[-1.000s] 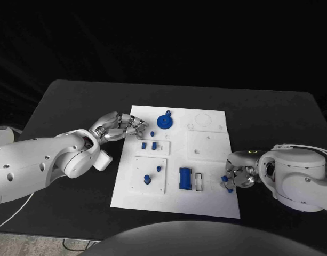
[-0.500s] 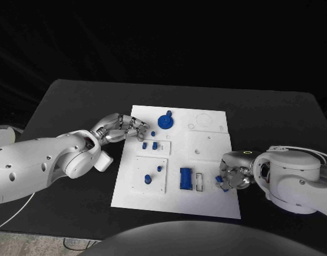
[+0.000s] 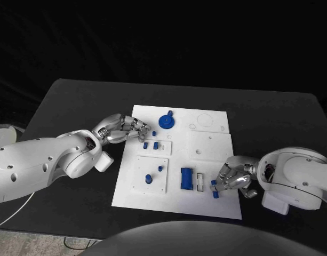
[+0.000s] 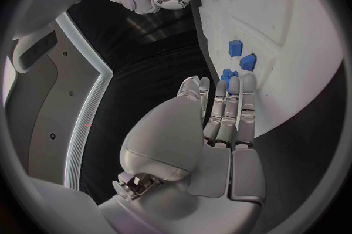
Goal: Assemble the parts on the task board
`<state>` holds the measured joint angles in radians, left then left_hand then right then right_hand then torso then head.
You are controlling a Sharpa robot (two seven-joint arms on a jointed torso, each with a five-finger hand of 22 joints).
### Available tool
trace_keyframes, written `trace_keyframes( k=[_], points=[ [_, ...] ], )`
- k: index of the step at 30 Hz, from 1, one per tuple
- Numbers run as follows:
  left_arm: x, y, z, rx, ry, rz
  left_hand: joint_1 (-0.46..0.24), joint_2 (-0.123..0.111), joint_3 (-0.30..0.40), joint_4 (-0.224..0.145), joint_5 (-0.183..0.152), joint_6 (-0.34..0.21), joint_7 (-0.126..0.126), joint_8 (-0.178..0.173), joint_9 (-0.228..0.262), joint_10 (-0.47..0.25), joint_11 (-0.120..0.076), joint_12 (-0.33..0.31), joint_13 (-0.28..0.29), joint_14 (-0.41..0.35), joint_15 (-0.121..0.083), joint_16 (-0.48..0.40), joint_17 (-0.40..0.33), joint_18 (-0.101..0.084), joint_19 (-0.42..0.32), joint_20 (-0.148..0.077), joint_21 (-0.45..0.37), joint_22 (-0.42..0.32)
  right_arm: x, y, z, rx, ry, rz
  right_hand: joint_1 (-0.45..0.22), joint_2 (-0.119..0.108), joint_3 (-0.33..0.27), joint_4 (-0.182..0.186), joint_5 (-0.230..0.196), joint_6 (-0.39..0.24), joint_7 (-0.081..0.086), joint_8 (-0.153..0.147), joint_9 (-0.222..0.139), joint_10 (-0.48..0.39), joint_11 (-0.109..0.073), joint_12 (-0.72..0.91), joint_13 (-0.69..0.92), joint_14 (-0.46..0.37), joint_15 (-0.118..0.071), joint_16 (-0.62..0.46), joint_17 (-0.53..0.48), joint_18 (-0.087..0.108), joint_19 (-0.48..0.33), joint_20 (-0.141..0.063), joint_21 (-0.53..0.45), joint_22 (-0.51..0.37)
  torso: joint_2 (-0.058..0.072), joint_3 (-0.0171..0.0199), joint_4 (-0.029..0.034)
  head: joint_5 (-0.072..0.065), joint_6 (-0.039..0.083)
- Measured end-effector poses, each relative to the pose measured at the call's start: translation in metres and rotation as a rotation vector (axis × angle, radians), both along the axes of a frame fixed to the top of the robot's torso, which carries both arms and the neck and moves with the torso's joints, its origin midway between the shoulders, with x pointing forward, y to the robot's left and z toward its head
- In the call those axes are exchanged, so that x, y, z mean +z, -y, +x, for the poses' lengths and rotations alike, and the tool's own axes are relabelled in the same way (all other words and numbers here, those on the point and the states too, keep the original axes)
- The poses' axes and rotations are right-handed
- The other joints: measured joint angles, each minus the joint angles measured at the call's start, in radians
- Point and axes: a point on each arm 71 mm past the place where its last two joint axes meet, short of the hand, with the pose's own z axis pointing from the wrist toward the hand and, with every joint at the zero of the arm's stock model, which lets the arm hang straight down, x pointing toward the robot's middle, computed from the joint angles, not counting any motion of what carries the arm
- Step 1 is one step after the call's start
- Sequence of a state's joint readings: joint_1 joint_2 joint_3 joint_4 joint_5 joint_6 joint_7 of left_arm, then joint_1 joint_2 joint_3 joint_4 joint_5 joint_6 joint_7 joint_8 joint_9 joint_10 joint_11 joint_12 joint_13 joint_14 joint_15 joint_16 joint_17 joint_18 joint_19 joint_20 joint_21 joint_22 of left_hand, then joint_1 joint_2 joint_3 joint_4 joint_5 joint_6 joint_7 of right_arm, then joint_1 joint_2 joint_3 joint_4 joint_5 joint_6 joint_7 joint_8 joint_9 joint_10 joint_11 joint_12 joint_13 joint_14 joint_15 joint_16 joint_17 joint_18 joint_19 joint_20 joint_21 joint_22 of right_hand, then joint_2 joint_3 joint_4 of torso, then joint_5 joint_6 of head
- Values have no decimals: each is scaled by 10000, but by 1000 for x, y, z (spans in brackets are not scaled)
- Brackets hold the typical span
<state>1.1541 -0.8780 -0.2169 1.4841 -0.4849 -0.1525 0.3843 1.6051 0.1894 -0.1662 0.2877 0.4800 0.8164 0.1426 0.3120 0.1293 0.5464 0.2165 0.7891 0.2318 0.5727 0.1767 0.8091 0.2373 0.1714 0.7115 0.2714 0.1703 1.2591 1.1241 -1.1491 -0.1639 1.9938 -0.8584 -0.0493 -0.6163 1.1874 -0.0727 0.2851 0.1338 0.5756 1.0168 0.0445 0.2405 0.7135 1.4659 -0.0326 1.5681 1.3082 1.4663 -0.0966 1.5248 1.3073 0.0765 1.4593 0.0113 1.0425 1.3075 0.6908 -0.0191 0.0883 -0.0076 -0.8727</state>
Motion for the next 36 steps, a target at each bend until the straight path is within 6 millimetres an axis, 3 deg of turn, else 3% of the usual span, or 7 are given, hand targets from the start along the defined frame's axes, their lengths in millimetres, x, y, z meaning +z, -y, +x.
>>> trace_keyframes(
  k=[8, 11, 17, 27, 30, 32, 36],
  points=[
    [2, -3, -2, 29, 255, -32, -4, -4, 0, 0, 0, 0, 0, 0, 8, 0, 0, 0, -23, 0, 0, 0, -29, 0, 0, 0, 0, 12, 0, -3, -1, -1208, -869, 962, -164, -13, 134, -3, 247, 1, 0, 77, 25, 0, 0, 0, 0, 0, 0, 0, 0, 0, -1, -1, 0, -1, 2, -4, 0, 37, 0],
    [6, -6, -4, 153, 551, -162, -173, -107, -50, 50, 0, 0, 0, 0, 8, 0, 0, 0, -23, 0, 0, 0, -62, 0, 0, 0, -57, 12, 0, -4, -1, -1473, -995, 1128, -164, -13, 137, 0, 247, 1, -1, 107, 25, 0, 0, 0, 0, 0, 0, 0, 0, 0, -1, -1, 0, -1, 4, -8, -5, 34, 0],
    [14, -14, -5, 640, 1433, -478, -449, -131, -142, 56, 0, 0, -1, 0, 8, 0, 0, 0, -22, -84, 69, -29, -118, 0, 0, 0, -195, -12, -2, -5, -1, -1827, -1063, 1272, -208, 29, 167, 28, 283, 30, -29, 109, 34, 0, 1, 0, 0, 0, 0, 0, 0, 0, -1, -1, 0, -1, 6, -10, -10, 14, 0],
    [23, -20, -6, 1220, 2512, -909, -660, -183, -267, 69, -1, 0, 0, -13, 7, -37, -37, 0, -22, -219, 0, -44, -150, 0, -71, -70, -330, -55, -8, -11, 0, -1865, -733, 1144, -323, 11, 180, 15, 337, 31, -29, 154, 53, 1, 1, 0, 0, 0, 0, -44, 0, 1, -1, -2, -68, 1, 0, -3, -11, 47, 0],
    [24, -21, -6, 1290, 2699, -994, -659, -183, -267, 69, 0, 0, 0, -48, 7, -38, -37, 0, -22, -218, 1, -44, -160, -1, -73, -72, -331, -61, -9, -14, 1, -1729, -539, 1046, -484, -15, 425, -175, 40, 1, 0, 192, 54, 0, 1, 0, 0, 0, 0, -76, 0, 9, -1, -2, -115, 6, 0, -3, -12, 48, 0],
    [25, -21, -6, 1309, 2753, -1018, -659, -183, -267, 69, -1, 0, -1, -48, 7, -37, -37, 1, -22, -218, 1, -44, -159, 0, -72, -72, -331, -61, -10, -15, 1, -1648, -438, 995, -508, -11, 429, -180, -110, -60, 14, 224, 54, 0, 1, 0, 0, 0, 0, -76, 0, 156, -1, -2, -162, 6, 0, -3, -12, 48, 0],
    [25, -21, -6, 1346, 2841, -1078, -659, -183, -267, 69, -1, 0, -1, -48, 7, -73, -73, 1, -21, -218, 1, -44, -159, -1, -73, -72, -330, -64, -10, -19, 2, -1434, -188, 874, -626, 0, 553, -304, -304, -110, -3, 239, 102, 0, 1, 0, 0, 0, 0, -76, 0, 156, -1, -2, -170, 6, 0, -1, -16, 59, 0]
  ],
)
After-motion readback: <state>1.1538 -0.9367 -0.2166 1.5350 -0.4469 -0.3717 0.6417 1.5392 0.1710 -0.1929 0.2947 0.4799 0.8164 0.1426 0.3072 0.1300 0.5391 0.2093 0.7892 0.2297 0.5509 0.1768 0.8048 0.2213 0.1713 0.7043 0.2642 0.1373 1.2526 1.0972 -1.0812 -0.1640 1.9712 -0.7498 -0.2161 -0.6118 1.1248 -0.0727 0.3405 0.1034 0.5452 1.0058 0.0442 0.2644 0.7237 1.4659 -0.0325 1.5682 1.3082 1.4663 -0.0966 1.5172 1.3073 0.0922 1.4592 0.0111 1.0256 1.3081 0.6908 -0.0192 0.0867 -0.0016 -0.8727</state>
